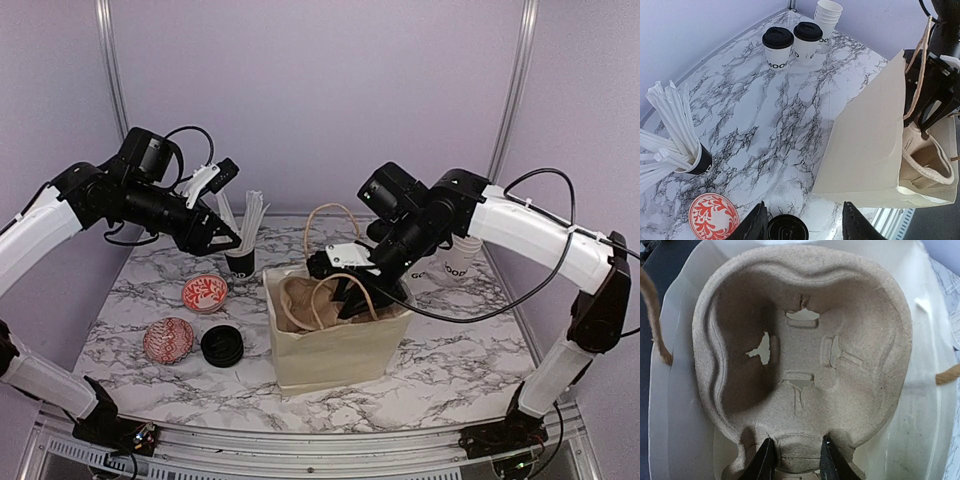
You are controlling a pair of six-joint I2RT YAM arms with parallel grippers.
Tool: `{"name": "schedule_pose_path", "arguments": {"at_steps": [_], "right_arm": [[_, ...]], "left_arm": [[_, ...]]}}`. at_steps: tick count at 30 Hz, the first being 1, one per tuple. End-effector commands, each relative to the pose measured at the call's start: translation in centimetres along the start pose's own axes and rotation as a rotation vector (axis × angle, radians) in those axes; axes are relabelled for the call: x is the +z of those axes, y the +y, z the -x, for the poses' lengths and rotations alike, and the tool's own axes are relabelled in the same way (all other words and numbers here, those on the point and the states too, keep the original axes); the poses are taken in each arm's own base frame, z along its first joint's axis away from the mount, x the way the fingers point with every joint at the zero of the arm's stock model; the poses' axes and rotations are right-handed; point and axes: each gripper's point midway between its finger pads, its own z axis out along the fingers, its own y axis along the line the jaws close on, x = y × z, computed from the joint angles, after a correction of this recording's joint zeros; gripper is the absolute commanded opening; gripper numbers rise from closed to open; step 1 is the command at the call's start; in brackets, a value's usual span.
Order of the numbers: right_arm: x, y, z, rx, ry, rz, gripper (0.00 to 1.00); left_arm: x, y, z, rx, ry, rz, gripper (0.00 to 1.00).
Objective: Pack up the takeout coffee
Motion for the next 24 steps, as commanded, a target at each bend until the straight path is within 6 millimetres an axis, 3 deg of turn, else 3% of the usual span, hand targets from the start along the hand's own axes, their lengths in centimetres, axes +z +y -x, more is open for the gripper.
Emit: {"name": "schedule_pose_path", "arguments": {"at_steps": [1,10,18,24], "right_arm": [[1.0,0.7,-3.3,0.037,0.171,-0.024,0.29],[1.6,-0.2,-5.5,0.088,0.283,-0.089,0.29],[0.8,0.2,-4.1,0.058,0.244,-0.073,0.3],[2.1,0.2,-5.7,0.1,0.306,-0.058,0.3]], "left_arm": [[0.5,0.1,-0.2,0.01,0.001,-0.02,0.52],[1.9,0.8,-0.6,-0.022,0.032,-0.017,0.52],[2.9,1.0,-0.8,-0.039,0.051,-0.035,0.52],[2.7,0.8,-0.7,-0.037,0.045,-0.036,0.52]]}}
